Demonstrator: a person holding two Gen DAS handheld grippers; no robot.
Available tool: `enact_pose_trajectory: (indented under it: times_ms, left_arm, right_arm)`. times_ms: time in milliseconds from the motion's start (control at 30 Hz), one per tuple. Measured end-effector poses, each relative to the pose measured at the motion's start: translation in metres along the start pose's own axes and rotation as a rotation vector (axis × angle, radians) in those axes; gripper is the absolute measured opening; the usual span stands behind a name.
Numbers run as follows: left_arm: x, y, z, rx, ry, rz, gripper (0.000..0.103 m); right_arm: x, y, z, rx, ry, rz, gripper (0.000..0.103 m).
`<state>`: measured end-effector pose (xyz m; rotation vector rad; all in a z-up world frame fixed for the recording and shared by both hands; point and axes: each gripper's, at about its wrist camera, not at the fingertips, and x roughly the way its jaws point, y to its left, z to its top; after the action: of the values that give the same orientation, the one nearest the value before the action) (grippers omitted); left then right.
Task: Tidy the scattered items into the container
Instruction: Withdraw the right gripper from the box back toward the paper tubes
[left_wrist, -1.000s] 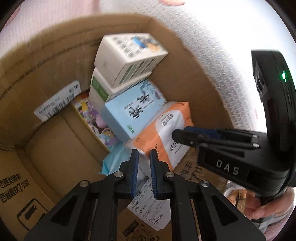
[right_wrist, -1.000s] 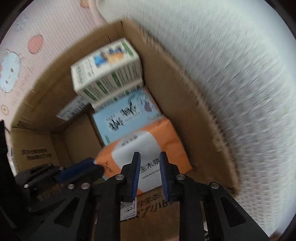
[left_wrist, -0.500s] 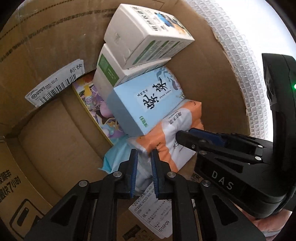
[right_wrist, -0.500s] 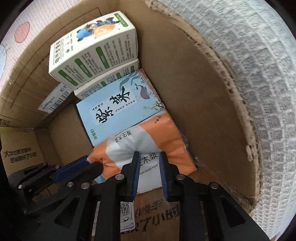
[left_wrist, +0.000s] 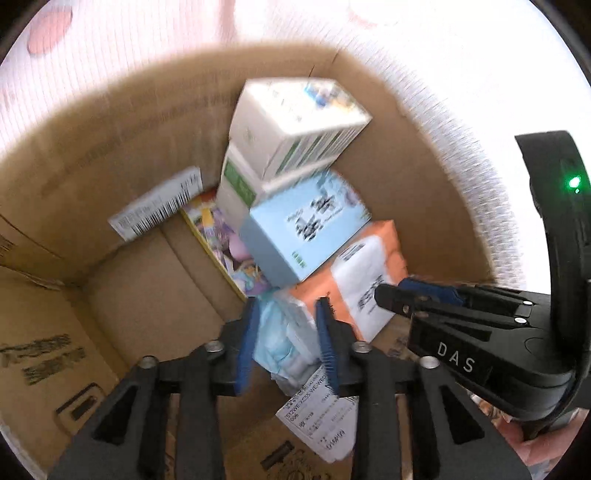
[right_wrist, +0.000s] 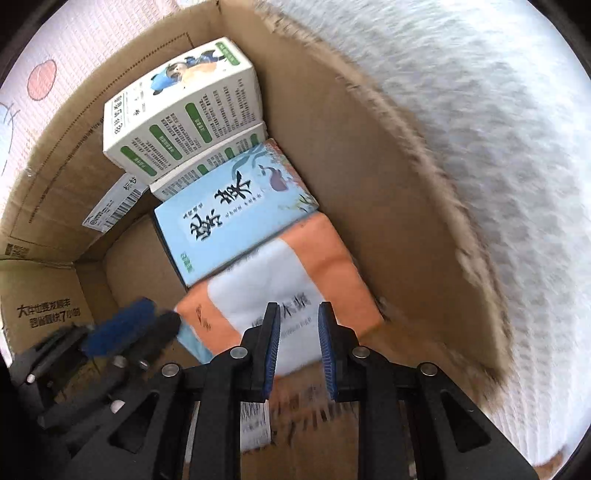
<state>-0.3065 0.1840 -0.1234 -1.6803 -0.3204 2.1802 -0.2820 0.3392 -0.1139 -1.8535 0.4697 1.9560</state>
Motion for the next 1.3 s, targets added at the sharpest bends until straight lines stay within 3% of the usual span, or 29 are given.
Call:
enact_pose_trajectory:
  times_ms: [100,233,433,700,867,1033,1300]
  left_arm:
    - [-0.016,-0.008,0.002,0.043,-0.073,0.018,0.049]
    - [-0.039,-0.013,0.001,0.077,-0.15,0.034,0.052]
    - [-0.061,-0.013,-0.015,0.045,-0.202,-0.06,0.053]
    - [-0.115,-0.007,-0.057,0.098,-0.342,-0.104,0.055]
    - [-0.148,-0.001,-0.091,0.165,-0.448,-0.087,0.059]
    - [-0.179,0.008,-0.131,0.225,-0.582,-0.002,0.062]
    - [-0.207,0.039,-0.182,0.235,-0.671,0.097,0.062]
  right_arm:
    - [-0.022,0.003,-0.01,-0.02,-0.036,0.0,0.018]
    - [-0.05,0.014,-0.026,-0.062,-0.085,-0.012,0.018]
    - [-0.077,0.015,-0.058,-0.092,-0.143,-0.03,0.018]
    - [-0.117,0.017,-0.095,-0.101,-0.235,-0.038,0.018]
    - [-0.133,0.043,-0.127,-0.141,-0.325,-0.071,0.018]
    - [-0.149,0.061,-0.161,-0.165,-0.401,-0.043,0.018]
    - [-0.143,0.085,-0.199,-0.218,-0.425,-0.012,0.018]
